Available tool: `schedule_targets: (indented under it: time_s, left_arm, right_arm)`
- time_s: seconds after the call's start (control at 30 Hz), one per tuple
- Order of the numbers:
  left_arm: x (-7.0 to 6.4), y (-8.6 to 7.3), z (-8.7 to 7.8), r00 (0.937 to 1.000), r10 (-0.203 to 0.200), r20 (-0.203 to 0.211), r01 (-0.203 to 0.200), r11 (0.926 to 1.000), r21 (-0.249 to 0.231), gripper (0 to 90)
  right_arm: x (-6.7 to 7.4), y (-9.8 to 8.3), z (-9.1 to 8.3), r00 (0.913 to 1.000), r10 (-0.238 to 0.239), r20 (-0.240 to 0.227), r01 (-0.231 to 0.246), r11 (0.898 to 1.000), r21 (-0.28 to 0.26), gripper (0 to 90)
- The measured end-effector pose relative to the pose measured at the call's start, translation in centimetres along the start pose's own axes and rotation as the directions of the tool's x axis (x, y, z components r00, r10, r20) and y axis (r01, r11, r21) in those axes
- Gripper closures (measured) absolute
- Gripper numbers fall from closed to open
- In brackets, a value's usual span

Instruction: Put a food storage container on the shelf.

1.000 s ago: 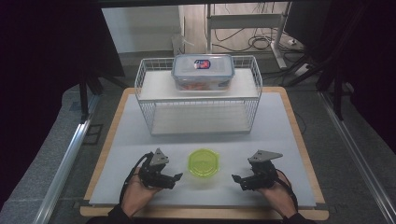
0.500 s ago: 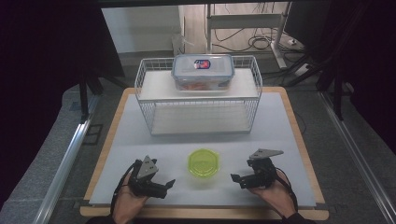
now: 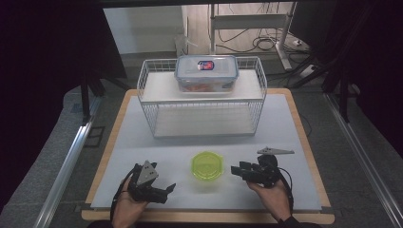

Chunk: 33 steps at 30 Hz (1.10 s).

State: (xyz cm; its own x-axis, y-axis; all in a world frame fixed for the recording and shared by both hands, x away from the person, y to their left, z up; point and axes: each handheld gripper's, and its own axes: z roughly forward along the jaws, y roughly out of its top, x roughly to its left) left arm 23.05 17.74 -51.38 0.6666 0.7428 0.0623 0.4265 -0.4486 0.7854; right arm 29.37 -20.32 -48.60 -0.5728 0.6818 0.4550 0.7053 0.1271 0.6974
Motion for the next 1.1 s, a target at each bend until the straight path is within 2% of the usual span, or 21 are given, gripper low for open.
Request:
schedule_targets:
  time_s: [0.13, 0.3, 0.47, 0.6, 0.67, 0.77, 0.8, 0.9, 1.0, 1.1]
  left_arm:
    - [-0.1, -0.2, 0.0, 1.0000, 0.006, 0.001, -0.006, 0.9999, 0.010, 3.5]
    - [-0.1, -0.2, 0.1, 1.0000, 0.003, 0.006, -0.003, 1.0000, 0.009, 3.7]
    - [-0.1, -0.2, 0.3, 0.9999, 0.007, 0.009, -0.007, 0.9997, 0.023, 3.8]
    - [-0.2, -0.2, 0.3, 0.9999, 0.011, 0.013, -0.011, 0.9997, 0.021, 3.9]
    - [-0.2, -0.2, 0.3, 0.9998, 0.011, 0.013, -0.012, 0.9997, 0.022, 4.0]
    - [-0.2, -0.2, 0.3, 0.9998, 0.011, 0.016, -0.011, 0.9997, 0.022, 4.1]
    - [-0.2, -0.2, 0.3, 0.9998, 0.012, 0.016, -0.012, 0.9997, 0.022, 4.1]
    - [-0.2, -0.2, 0.3, 0.9998, 0.014, 0.015, -0.015, 0.9996, 0.022, 4.1]
    - [-0.2, -0.2, 0.3, 0.9998, 0.013, 0.016, -0.013, 0.9997, 0.023, 4.2]
    - [-0.2, -0.2, 0.3, 0.9998, 0.012, 0.015, -0.012, 0.9997, 0.021, 4.3]
  right_arm:
    - [0.3, 0.2, 1.0, 0.9956, 0.084, -0.040, -0.084, 0.996, 0.006, 53.4]
    - [0.3, 0.1, 2.6, 0.9810, 0.175, -0.084, -0.172, 0.984, 0.041, 56.9]
    - [0.3, 0.2, 4.0, 0.9573, 0.262, -0.122, -0.253, 0.964, 0.083, 61.6]
    - [0.1, 0.2, 4.8, 0.9475, 0.297, -0.118, -0.286, 0.953, 0.105, 66.8]
    - [-0.2, 0.2, 4.9, 0.9306, 0.337, -0.143, -0.323, 0.940, 0.111, 73.1]
    - [-0.6, 0.3, 4.9, 0.9215, 0.359, -0.147, -0.344, 0.931, 0.118, 78.4]
    - [-0.6, 0.4, 4.9, 0.9230, 0.358, -0.142, -0.343, 0.932, 0.118, 80.1]
    - [-0.8, 0.5, 4.9, 0.9200, 0.363, -0.147, -0.347, 0.930, 0.126, 81.0]
    - [-0.7, 0.8, 5.0, 0.9280, 0.342, -0.147, -0.324, 0.936, 0.135, 81.3]
    - [-0.4, 1.3, 4.8, 0.9297, 0.332, -0.159, -0.311, 0.939, 0.144, 81.5]
